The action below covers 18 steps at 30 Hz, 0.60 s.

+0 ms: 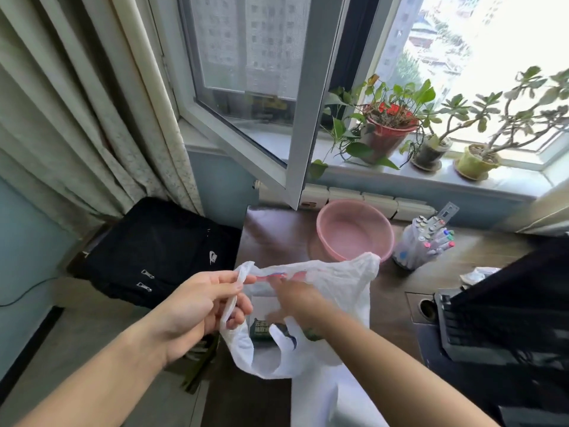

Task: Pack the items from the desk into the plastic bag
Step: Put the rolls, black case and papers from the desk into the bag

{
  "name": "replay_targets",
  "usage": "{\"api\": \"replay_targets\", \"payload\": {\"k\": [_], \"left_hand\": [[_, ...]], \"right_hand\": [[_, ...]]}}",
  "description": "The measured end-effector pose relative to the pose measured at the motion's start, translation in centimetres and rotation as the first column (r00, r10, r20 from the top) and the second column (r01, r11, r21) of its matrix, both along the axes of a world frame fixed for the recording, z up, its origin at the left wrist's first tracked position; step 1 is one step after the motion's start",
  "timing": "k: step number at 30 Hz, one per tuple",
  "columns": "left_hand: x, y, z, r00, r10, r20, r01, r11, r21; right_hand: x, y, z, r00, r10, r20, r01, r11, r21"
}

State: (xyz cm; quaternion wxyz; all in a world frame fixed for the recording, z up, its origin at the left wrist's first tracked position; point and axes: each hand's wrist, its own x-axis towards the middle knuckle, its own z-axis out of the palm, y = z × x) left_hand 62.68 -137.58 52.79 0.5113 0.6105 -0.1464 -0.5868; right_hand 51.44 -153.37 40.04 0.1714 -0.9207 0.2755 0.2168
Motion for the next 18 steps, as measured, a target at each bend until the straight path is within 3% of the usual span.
{"api": "replay_targets", "payload": {"k": [5,8,11,14,16,18], "left_hand": [[-1.0,-0.1,0.8,0.992,-0.031,0.125,0.027,0.999,0.034],[-1.2,0.3,0.8,0.982,-0.058,0.182,0.047,0.997,0.064],[-1.2,0.6,0.9,0.976,-0.075,0.203,0.061,0.995,0.074],[-1.5,1.0,0.8,0.976,-0.069,0.206,0.052,0.995,0.085],[-1.8,1.0,0.6,0.977,-0.059,0.203,0.042,0.995,0.088],[-2.1,1.2,0.6,0.979,-0.049,0.196,0.032,0.995,0.09]], "right_hand": [[-3.2,1.2,8.2,0.962,0.049,0.268,-0.051,0.999,0.002],[-6.5,2.4,12.9,0.813,0.035,0.581,-0.026,0.999,-0.022],[-11.3,2.5,15.1,0.614,-0.132,0.778,0.182,0.983,0.023],[-16.6,1.7,13.0,0.485,-0.287,0.826,0.482,0.876,0.022],[-19.6,1.9,10.0,0.567,-0.325,0.757,0.63,0.763,-0.144],[-21.9,2.9,6.6,0.687,-0.336,0.644,0.618,0.737,-0.274]]}}
